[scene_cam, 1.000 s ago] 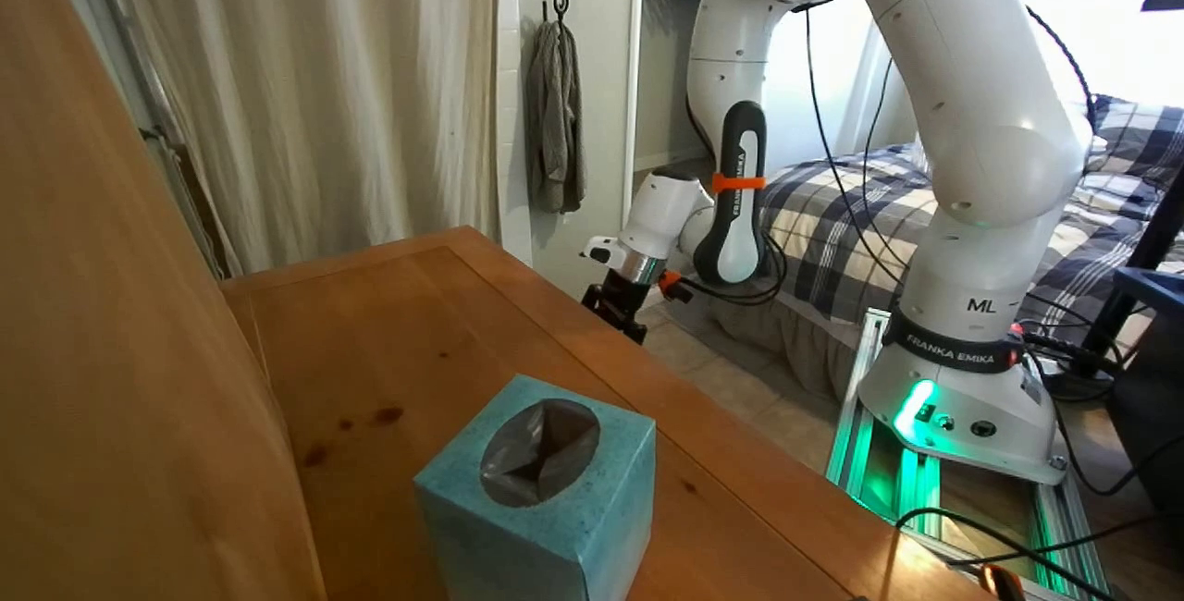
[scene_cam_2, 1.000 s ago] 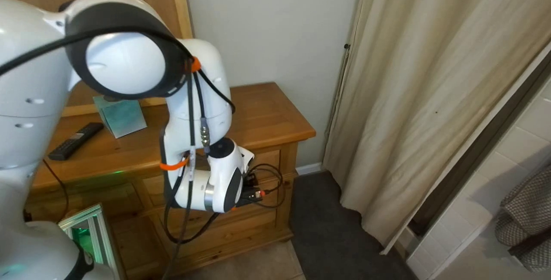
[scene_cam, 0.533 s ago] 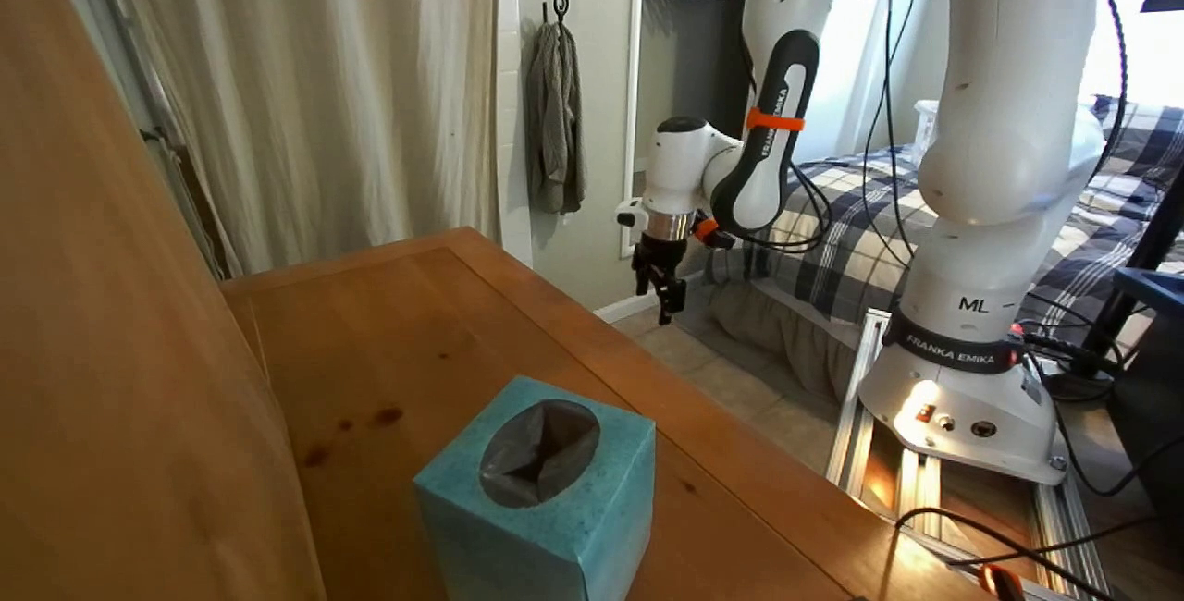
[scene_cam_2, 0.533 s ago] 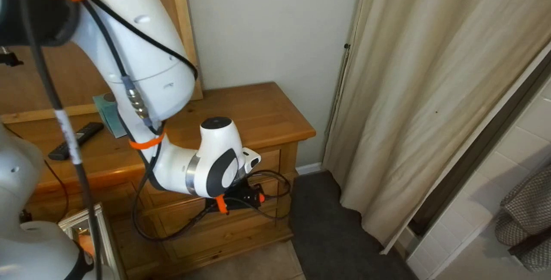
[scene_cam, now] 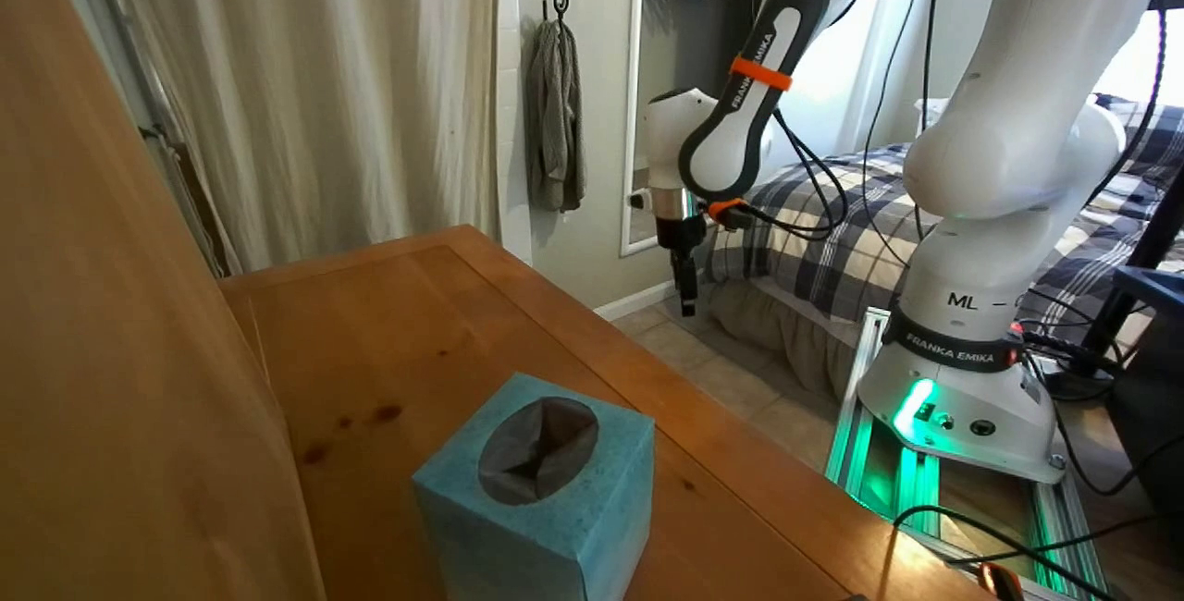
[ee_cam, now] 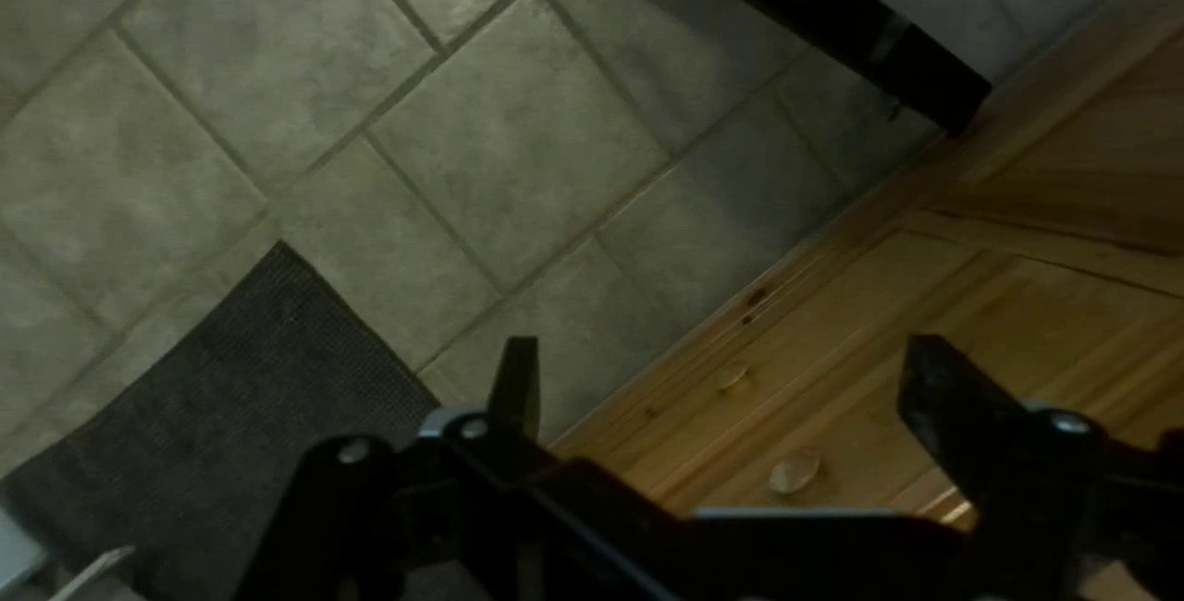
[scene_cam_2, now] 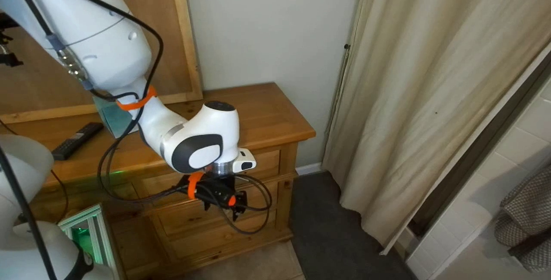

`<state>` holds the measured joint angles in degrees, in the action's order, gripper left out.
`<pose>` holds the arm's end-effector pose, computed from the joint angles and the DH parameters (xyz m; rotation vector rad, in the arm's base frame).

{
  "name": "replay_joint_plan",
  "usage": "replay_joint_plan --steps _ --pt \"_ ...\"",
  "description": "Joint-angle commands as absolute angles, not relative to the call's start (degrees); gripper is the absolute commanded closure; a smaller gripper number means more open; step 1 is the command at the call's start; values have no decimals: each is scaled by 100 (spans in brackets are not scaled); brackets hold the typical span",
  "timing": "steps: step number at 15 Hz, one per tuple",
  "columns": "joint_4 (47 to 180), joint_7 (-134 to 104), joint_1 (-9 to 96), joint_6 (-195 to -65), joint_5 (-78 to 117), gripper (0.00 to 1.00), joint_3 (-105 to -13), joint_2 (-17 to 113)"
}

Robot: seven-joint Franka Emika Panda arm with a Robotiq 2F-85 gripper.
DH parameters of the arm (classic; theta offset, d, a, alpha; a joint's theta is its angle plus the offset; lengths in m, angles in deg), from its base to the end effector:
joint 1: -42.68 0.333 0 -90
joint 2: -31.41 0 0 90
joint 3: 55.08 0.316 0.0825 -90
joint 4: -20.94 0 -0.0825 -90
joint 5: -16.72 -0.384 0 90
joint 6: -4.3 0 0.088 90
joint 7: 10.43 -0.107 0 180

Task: Close the open drawer

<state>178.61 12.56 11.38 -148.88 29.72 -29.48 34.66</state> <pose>0.3758 -0.0274 0.1920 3.0018 0.7855 -0.2148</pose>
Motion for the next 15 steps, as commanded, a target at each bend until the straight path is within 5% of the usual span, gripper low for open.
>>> replay_joint_plan --steps 1,4,5,7,14,15 --pt "17659 1899 544 -14369 1382 0 -2484 3212" --pt "17381 2456 264 -13780 19 0 -2478 2847" --pt "17276 2609 1409 -13497 -433 0 -3716 2632" --pt "17350 2790 1940 -12958 -1236 0 -4431 1869" --pt "17494 1515 3127 -11997 592 0 -5708 -353" --pt "17258 1757 3373 -12326 274 0 -6035 454"
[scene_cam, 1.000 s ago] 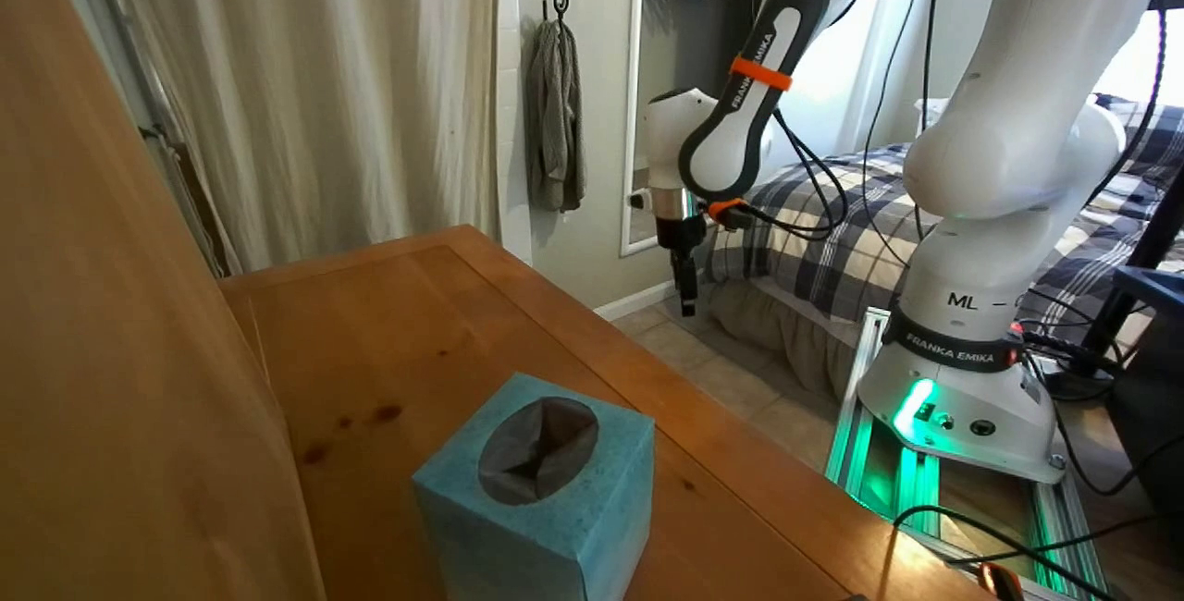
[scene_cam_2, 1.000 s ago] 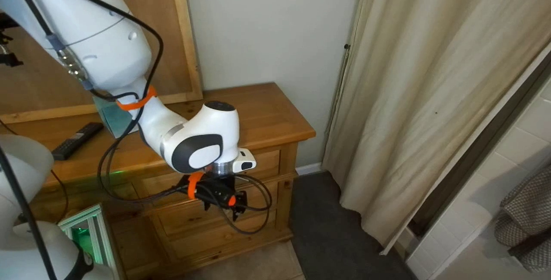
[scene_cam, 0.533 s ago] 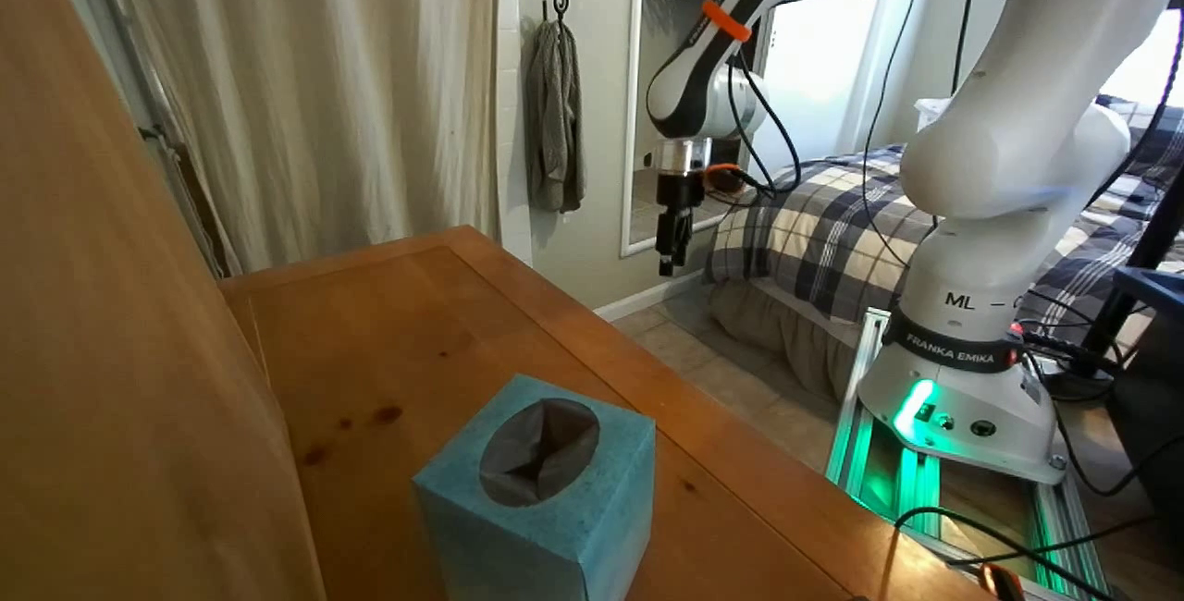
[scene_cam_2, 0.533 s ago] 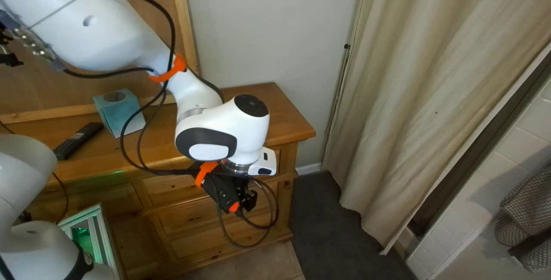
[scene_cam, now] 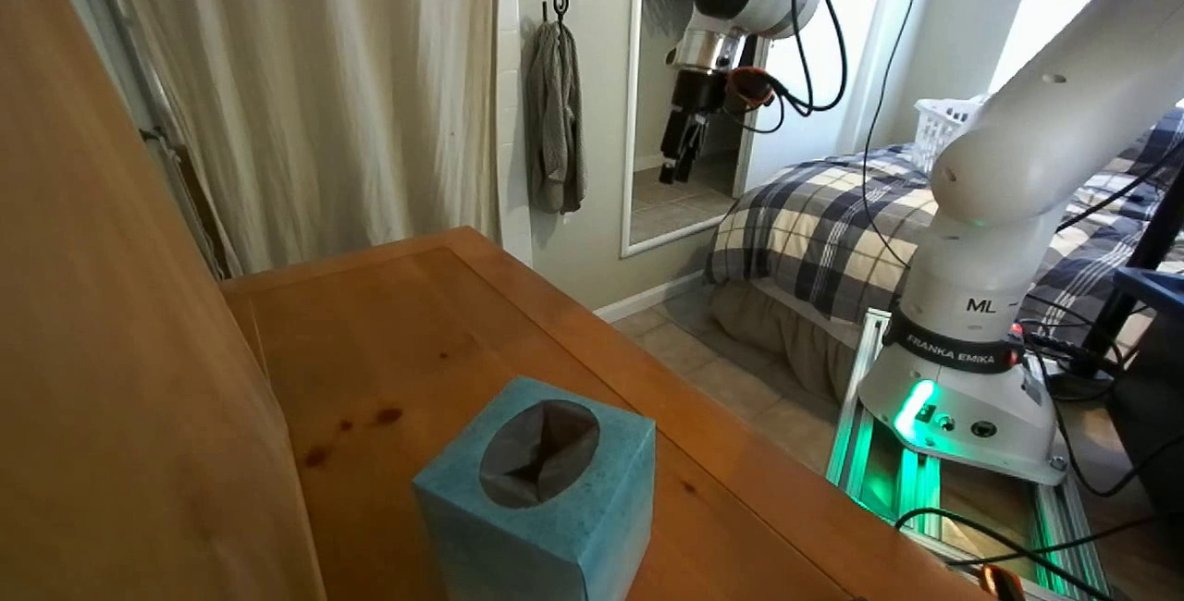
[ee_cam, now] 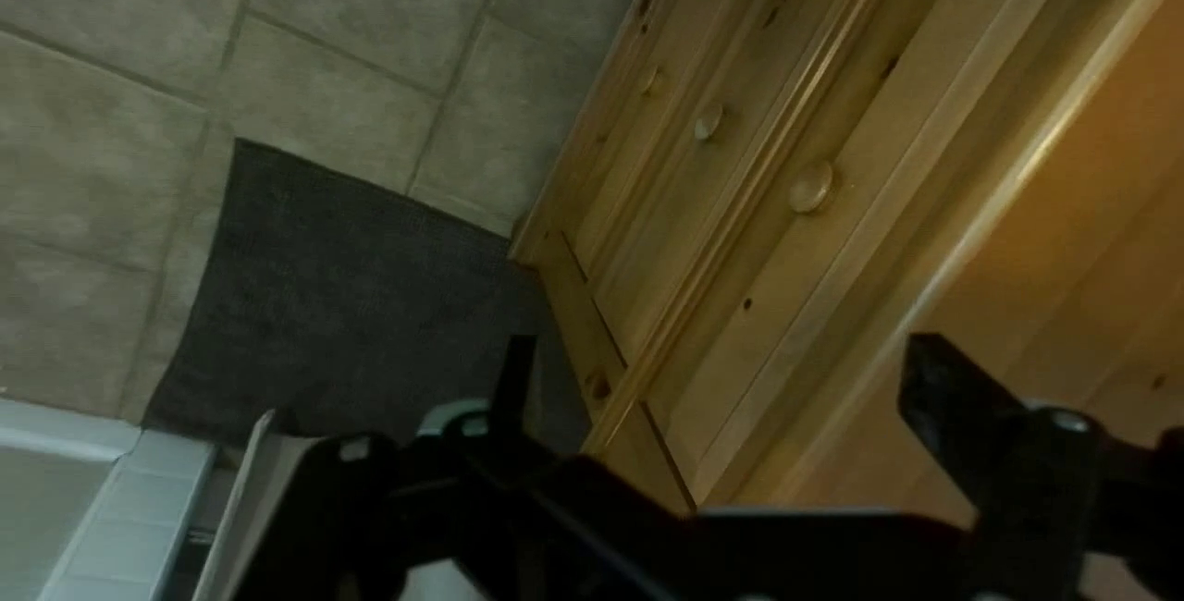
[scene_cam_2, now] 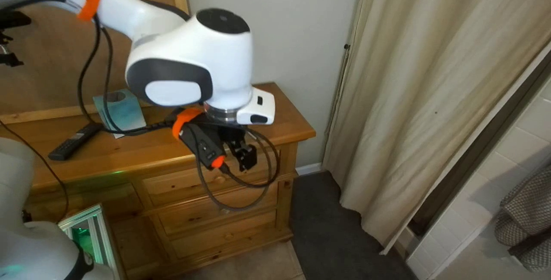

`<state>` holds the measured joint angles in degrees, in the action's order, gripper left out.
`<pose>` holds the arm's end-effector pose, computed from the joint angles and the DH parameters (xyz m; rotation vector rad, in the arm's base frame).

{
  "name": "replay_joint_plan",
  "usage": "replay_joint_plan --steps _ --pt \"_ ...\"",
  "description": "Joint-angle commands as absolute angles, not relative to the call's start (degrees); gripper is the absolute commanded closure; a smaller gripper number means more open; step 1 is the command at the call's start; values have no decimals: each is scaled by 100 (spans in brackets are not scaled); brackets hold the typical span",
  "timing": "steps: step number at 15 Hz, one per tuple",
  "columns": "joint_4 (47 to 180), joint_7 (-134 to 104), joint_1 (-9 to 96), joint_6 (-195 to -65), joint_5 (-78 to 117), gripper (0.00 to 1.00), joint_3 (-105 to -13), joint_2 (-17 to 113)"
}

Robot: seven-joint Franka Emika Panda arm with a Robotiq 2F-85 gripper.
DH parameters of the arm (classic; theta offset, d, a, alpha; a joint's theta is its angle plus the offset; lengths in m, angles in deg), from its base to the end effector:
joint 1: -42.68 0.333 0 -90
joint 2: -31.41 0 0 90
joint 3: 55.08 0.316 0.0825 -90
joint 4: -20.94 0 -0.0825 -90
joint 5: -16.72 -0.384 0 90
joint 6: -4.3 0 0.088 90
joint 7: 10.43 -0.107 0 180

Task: Close the open drawer

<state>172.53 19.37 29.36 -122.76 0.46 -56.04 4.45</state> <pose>0.3767 -0.0863 0.3997 -2.9271 -0.1545 -0.1874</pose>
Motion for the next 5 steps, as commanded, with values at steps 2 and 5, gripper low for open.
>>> replay_joint_plan --steps 2,5 --pt "17295 1479 3439 -12072 626 0 -6018 -77" --pt "17436 1430 3452 -12040 701 0 -6014 -325"
